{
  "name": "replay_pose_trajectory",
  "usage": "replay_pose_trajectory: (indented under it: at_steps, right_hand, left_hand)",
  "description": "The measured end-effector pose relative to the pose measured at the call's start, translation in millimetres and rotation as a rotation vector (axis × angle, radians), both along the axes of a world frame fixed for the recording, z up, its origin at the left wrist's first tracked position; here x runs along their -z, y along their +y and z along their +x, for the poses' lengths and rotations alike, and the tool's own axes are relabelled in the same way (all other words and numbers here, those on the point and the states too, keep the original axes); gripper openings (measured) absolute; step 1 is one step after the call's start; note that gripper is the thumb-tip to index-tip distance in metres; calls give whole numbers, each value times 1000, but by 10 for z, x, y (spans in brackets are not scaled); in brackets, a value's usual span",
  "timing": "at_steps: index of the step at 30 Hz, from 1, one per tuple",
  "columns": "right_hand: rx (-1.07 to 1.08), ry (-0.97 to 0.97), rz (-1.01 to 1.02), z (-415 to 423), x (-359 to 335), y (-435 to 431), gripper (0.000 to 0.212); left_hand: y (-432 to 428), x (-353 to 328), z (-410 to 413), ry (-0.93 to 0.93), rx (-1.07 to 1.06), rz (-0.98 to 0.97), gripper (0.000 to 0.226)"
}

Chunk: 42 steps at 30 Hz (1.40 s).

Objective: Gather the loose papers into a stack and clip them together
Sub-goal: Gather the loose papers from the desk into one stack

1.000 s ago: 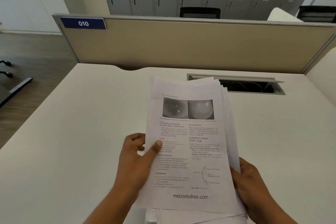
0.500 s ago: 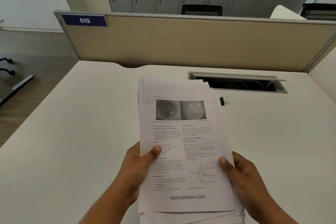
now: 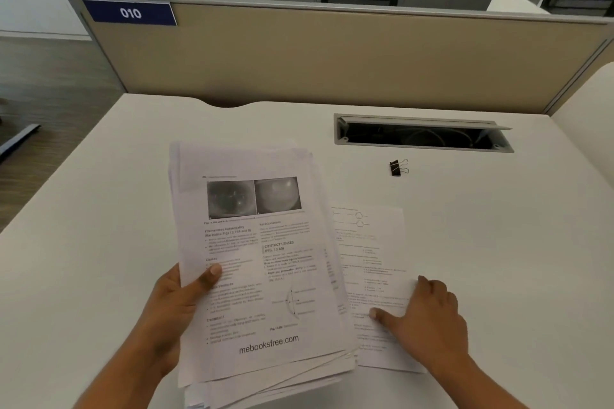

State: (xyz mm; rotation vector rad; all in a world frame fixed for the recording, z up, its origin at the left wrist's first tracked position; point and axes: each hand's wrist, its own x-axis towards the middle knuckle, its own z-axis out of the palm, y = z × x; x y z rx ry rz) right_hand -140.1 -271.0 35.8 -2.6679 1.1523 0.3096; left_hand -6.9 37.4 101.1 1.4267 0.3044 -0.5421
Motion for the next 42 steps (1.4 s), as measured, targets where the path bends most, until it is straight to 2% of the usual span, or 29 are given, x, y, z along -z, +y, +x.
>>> replay_pose_trajectory:
  at_steps: [7, 11, 14, 18, 21, 24, 28, 32, 35, 39, 42]
  right_hand:
    - [175, -45, 30, 0, 13, -368, 79]
    - [209, -27, 66, -42, 30, -533, 82]
    - [217, -78, 147, -52, 44, -549, 77]
    - [262, -190, 279, -69, 81, -599, 56]
    - [272, -302, 335, -104, 139, -673, 30]
    - [324, -440, 450, -153, 96, -733, 11]
    - [422, -629, 632, -194, -58, -786, 17]
    - [559, -762, 799, -237, -209, -801, 9]
    - [636, -859, 979, -246, -342, -753, 18]
    - [559, -954, 1136, -197, -569, -559, 26]
    - [424, -956, 1150, -97, -674, -293, 47]
  left_hand:
    - [124, 68, -23, -14, -19, -32, 28]
    - [191, 97, -23, -10, -50, -30, 21]
    - [233, 137, -32, -7, -62, -35, 23]
    - [240, 157, -65, -23, -53, -40, 37]
    - [216, 161, -69, -19, -60, -32, 21]
    - [213, 189, -56, -8, -74, -13, 21]
    - [212, 208, -34, -3, -86, 6, 23]
    - [229, 230, -4, -3, -97, 24, 21]
    - [226, 243, 9, 0, -103, 29, 19]
    - [136, 264, -1, 14, -94, 21, 21]
    - [17, 243, -21, 23, -78, 2, 22]
